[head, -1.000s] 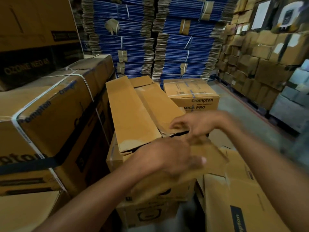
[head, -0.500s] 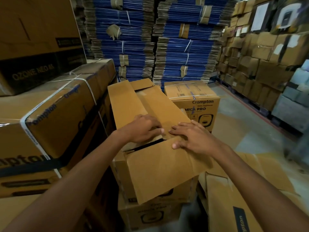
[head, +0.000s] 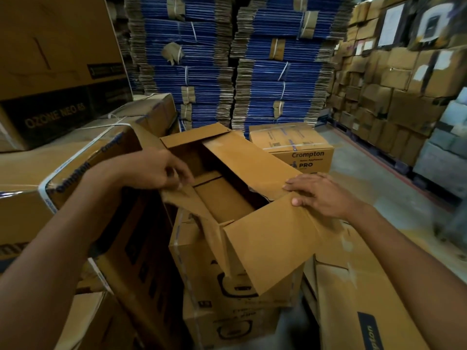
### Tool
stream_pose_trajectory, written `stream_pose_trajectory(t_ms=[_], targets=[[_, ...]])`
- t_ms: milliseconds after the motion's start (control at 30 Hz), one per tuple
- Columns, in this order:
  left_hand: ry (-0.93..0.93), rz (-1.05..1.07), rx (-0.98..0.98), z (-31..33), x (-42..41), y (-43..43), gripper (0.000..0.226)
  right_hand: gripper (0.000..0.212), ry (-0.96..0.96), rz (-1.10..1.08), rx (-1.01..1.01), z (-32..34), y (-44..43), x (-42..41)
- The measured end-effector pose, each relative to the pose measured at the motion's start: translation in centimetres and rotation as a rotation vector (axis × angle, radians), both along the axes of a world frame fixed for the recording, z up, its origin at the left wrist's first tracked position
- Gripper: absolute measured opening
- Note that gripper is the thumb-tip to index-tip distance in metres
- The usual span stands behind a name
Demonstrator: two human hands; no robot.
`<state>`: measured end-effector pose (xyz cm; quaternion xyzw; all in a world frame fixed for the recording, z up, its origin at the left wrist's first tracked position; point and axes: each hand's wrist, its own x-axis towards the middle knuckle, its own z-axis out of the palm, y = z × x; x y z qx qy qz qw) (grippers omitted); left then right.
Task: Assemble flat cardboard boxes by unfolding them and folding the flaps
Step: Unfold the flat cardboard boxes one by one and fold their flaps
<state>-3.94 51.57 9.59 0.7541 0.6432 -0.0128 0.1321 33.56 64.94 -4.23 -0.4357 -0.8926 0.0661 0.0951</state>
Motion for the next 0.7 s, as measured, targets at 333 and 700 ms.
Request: stream_pose_trajectory(t_ms=[333,700], targets=[[0.121,-0.168,0.008,-6.1,2.5,2.7,0.032,0.039,0.014,-0.067,0.223,3.2,-5.5,-5.1],[0.077,-0.08,0.059,-7.0,2.4,3.9,0.027,0.013,-0.211,0.084,0.219,0.6,-13.0,-14.6]])
